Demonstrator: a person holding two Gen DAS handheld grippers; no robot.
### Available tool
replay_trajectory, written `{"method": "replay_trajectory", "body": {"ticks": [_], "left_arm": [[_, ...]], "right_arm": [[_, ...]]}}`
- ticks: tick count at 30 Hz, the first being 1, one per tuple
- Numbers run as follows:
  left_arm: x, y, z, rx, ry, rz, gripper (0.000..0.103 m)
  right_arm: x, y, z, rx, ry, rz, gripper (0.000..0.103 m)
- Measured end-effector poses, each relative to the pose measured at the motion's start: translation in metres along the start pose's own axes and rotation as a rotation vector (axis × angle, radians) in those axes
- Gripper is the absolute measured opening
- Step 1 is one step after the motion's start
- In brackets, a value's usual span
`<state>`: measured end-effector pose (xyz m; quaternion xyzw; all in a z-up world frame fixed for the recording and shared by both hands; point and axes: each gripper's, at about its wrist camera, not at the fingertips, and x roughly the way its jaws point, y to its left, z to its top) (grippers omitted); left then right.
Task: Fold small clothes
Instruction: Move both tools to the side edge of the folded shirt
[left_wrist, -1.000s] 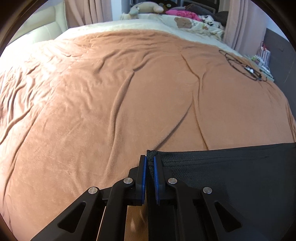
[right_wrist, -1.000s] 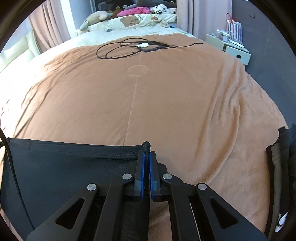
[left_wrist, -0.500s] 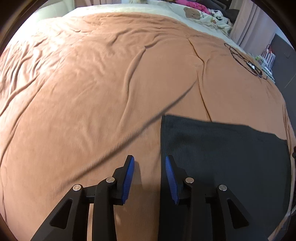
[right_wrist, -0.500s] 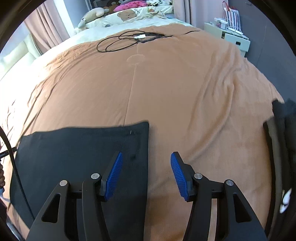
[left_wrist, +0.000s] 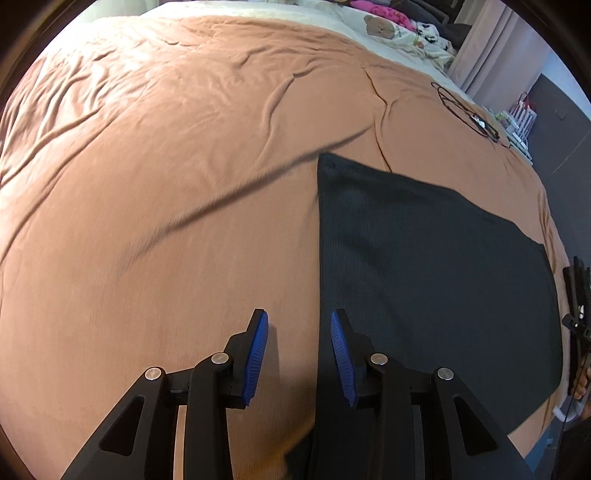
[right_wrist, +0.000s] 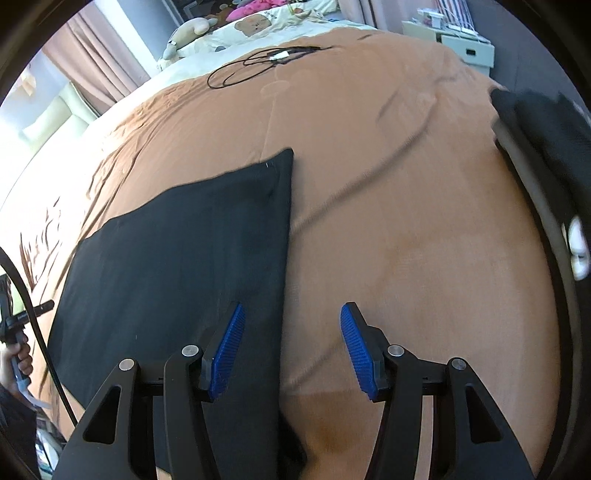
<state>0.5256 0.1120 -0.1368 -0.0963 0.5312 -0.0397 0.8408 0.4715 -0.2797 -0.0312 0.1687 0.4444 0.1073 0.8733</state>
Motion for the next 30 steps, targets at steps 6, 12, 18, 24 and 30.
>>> {"method": "replay_trajectory", "body": {"ticks": [6, 12, 18, 24, 30], "left_arm": [[-0.011, 0.008, -0.028, -0.026, 0.012, -0.029, 0.037], [-0.022, 0.022, -0.059, -0.094, 0.020, -0.081, 0.037], [-0.029, 0.031, -0.085, -0.170, 0.025, -0.154, 0.037], [-0.035, 0.039, -0.105, -0.247, 0.019, -0.232, 0.037], [-0.038, 0.043, -0.123, -0.295, 0.008, -0.297, 0.037]], "right_arm": [[-0.015, -0.014, -0.024, 0.054, 0.008, 0.042, 0.052], [-0.026, -0.029, -0.048, 0.112, 0.010, 0.088, 0.052], [-0.038, -0.047, -0.070, 0.185, -0.011, 0.153, 0.052], [-0.044, -0.066, -0.090, 0.268, -0.024, 0.243, 0.052], [-0.046, -0.081, -0.115, 0.347, -0.037, 0.328, 0.052]]}}
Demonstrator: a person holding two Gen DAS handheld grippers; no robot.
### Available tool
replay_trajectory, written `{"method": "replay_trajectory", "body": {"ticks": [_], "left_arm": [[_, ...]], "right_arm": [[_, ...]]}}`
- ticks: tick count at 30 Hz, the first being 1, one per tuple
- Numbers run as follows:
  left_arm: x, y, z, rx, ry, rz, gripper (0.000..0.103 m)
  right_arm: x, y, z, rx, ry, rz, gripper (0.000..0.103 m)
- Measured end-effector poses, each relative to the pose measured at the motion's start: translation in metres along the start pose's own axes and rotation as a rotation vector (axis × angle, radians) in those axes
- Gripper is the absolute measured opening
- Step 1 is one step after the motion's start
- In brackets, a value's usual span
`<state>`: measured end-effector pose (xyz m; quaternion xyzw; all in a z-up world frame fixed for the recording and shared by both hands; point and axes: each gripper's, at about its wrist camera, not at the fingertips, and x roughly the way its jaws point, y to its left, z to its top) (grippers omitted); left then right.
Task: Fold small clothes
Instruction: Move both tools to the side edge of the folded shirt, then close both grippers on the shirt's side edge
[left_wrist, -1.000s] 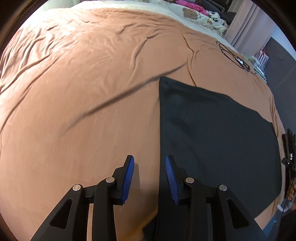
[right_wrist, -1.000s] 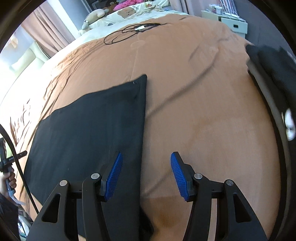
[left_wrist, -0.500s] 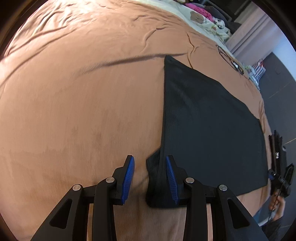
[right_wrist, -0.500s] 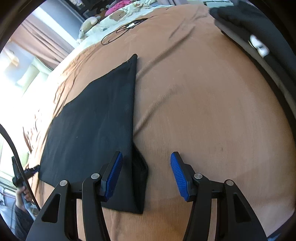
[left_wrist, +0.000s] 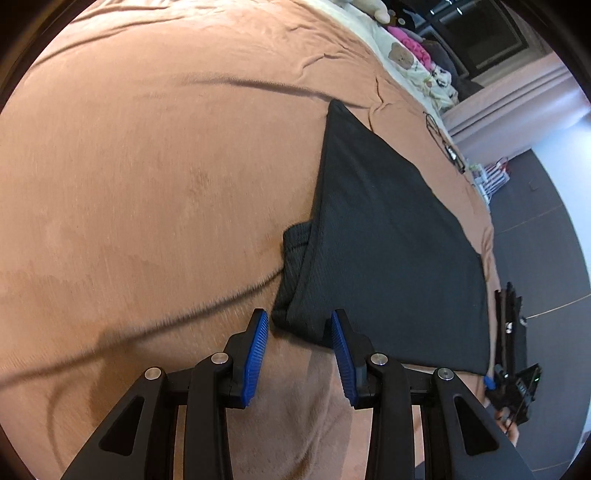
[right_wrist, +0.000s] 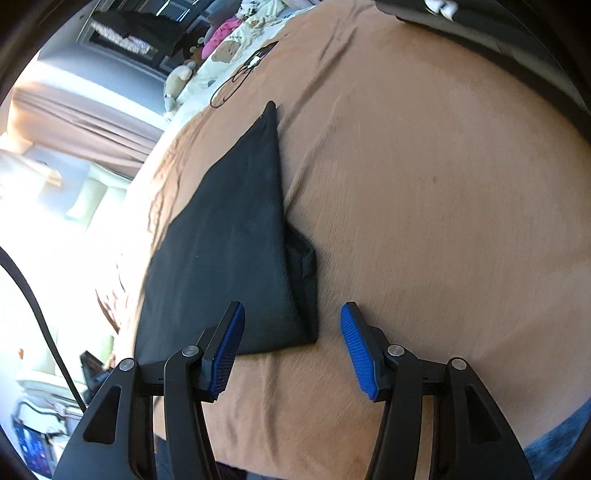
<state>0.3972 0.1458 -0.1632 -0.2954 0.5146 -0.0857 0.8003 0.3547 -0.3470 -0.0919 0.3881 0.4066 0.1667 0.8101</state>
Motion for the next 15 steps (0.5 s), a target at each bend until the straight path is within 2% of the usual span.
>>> {"method": "replay_trajectory", "body": {"ticks": [7, 13, 15], "left_arm": [[-0.002, 0.008, -0.005, -0.066, -0.014, -0.060, 0.037], [0.003, 0.010, -0.002, -0.104, -0.022, -0.093, 0.037], [0.006, 0.010, 0.000, -0.116, -0.021, -0.106, 0.037]], "right_arm": [[0.004, -0.018, -0.010, 0.074, 0.005, 0.088, 0.052], [0.009, -0.030, -0.009, 0.118, -0.034, 0.087, 0.052], [0.011, -0.033, -0.010, 0.129, -0.049, 0.079, 0.048]]}}
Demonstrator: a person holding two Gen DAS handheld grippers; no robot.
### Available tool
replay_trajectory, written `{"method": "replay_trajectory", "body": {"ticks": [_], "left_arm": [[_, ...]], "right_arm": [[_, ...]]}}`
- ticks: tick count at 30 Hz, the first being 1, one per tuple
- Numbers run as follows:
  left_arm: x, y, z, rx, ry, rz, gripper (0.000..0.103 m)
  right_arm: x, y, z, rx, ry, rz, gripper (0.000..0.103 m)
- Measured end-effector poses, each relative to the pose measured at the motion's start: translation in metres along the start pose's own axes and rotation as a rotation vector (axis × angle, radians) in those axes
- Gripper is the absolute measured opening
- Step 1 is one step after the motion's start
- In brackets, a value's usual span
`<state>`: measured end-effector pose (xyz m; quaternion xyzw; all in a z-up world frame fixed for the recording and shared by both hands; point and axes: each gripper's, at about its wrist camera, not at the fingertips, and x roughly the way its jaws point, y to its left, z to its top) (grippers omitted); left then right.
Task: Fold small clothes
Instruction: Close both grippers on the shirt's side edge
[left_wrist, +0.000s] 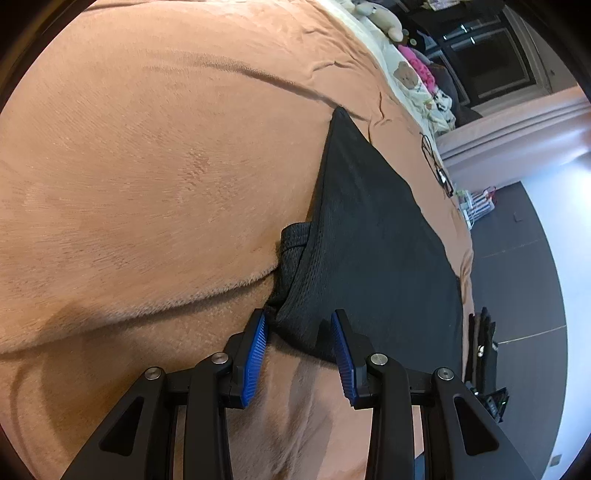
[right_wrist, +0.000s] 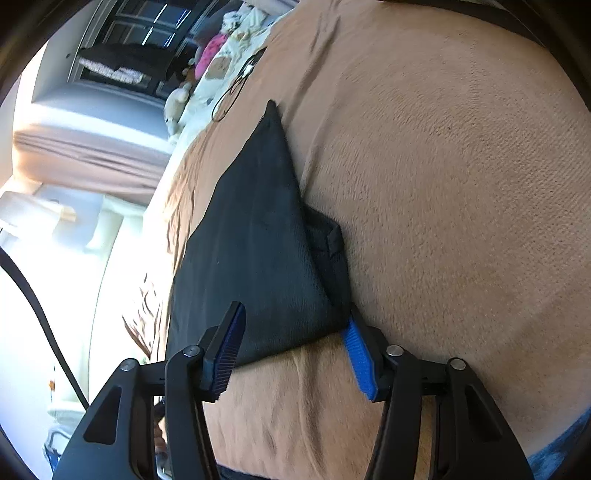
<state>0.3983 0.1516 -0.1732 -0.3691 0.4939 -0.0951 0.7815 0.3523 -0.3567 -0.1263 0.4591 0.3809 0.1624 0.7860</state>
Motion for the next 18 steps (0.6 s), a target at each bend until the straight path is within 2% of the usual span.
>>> {"method": "replay_trajectory", "body": {"ticks": [10, 12, 13, 14, 15, 16, 18], "left_arm": [[0.013, -0.002, 0.011, -0.027, -0.001, -0.042, 0.037], [0.013, -0.004, 0.011, -0.027, -0.011, -0.038, 0.036], [0.013, -0.005, 0.011, -0.026, -0.017, -0.033, 0.030], [0.012, -0.005, 0.010, -0.022, -0.022, -0.020, 0.026], [0.012, -0.004, 0.009, -0.018, -0.025, -0.003, 0.017], [0.011, -0.002, 0.008, -0.020, -0.028, -0.003, 0.012], [0.010, 0.001, 0.008, -0.024, -0.032, -0.006, 0.008]], "right_arm": [[0.013, -0.003, 0.002, 0.030, -0.030, -0.008, 0.036], [0.014, -0.002, 0.001, 0.033, -0.029, -0.011, 0.030], [0.013, 0.001, -0.001, 0.034, -0.028, -0.015, 0.027], [0.014, 0.003, -0.001, 0.035, -0.026, -0.019, 0.021], [0.014, 0.005, -0.001, 0.035, -0.023, -0.026, 0.015], [0.017, 0.008, 0.001, 0.037, -0.020, -0.035, 0.012], [0.017, 0.011, 0.003, 0.044, -0.029, -0.036, 0.007]]}}
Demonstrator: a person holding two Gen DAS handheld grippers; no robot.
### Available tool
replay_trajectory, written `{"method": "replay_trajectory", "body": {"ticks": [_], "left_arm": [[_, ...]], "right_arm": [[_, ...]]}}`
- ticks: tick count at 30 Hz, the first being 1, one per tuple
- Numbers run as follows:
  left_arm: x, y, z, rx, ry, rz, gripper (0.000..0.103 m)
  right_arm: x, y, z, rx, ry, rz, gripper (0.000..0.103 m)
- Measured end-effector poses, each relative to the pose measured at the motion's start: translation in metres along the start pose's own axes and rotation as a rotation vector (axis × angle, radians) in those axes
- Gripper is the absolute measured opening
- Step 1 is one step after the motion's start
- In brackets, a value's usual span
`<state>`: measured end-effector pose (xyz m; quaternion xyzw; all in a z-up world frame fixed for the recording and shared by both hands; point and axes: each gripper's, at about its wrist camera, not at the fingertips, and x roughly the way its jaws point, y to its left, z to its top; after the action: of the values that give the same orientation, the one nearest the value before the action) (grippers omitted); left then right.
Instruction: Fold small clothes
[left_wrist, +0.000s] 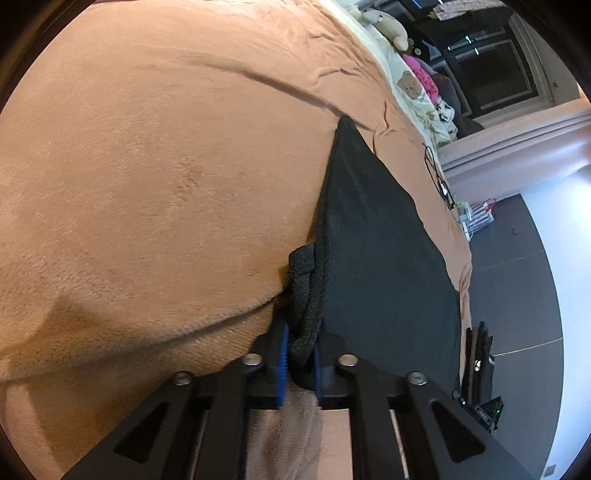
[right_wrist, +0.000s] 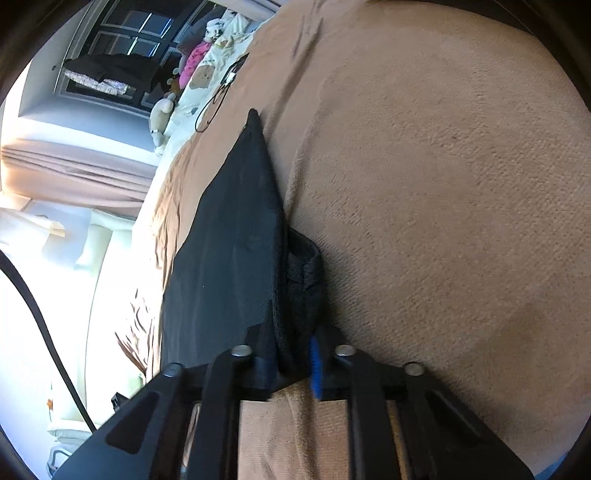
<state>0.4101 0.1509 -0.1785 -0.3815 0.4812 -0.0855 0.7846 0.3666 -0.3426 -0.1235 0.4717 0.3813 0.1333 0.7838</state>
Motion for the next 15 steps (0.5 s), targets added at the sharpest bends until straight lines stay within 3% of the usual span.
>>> {"method": "replay_trajectory", "body": {"ticks": [15], "left_arm": [[-0.036, 0.015, 0.005, -0.008, -0.074, 0.017, 0.005]], "right_arm": [[-0.001, 0.053, -0.007, -0.123, 0.019, -0.060, 0.003]]}}
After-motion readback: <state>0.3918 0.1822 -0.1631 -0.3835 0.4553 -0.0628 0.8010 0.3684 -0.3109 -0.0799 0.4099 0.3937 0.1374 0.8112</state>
